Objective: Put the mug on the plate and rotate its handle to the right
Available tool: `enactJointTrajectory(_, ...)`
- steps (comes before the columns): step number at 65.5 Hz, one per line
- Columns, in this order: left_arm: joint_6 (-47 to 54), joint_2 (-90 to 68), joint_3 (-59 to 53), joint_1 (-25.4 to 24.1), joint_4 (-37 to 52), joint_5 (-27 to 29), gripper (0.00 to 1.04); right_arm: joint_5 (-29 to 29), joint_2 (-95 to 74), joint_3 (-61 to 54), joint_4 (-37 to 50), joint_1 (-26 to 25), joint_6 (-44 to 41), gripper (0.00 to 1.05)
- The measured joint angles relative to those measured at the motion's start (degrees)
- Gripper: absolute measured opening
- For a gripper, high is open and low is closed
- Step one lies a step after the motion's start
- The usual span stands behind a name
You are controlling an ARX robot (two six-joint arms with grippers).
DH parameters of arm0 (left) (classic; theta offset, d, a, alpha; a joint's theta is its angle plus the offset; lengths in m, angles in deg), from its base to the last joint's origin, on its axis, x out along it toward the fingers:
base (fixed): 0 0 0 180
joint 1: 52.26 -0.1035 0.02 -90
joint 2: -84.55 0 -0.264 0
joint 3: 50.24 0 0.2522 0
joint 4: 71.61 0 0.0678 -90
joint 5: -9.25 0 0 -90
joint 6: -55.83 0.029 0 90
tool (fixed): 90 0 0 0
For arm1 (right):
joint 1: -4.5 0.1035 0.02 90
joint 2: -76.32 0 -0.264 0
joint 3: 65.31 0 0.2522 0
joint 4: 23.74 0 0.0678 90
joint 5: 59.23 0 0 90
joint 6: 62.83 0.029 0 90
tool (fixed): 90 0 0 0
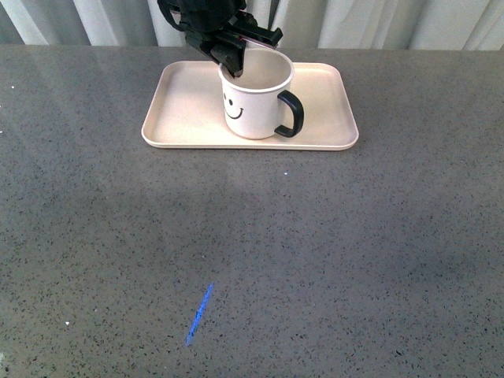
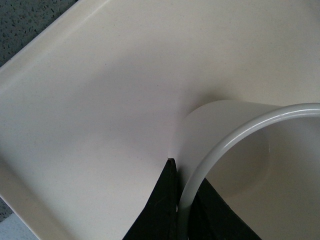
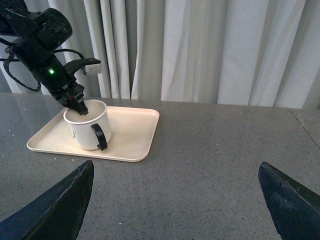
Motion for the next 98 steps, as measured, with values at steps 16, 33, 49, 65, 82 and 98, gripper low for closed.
enactJointTrajectory(16,-0.2,0.0,0.1,0.1,0.0,-0.9,0.43,0.0,0.0,0.0,0.0,0.0,0.0,0.96)
enactJointTrajectory(33,0.0,6.5,-11.7,-0.3,7.6,-1.0,0.87,0.0,0.0,0.0,0.0,0.0,0.0,0.96)
enactJointTrajectory(49,-1.6,25.5,-35.6,-3.0,21.0,-5.1,0.96,0.0,0.0,0.0,0.0,0.0,0.0,0.96)
enactJointTrajectory(65,-9.4,44.5,-62.0,-5.2,38.2,-8.7,0.96,0.0,0.0,0.0,0.0,0.0,0.0,0.96)
enactJointTrajectory(82,-17.2,65.9,-108.1,-9.2,102.1,20.9,0.58,0.0,0.0,0.0,0.0,0.0,0.0,0.96)
enactJointTrajectory(98,-18.2,79.2,-134.5,-12.9,117.2,17.6,0.06,0.0,0.0,0.0,0.0,0.0,0.0,0.96)
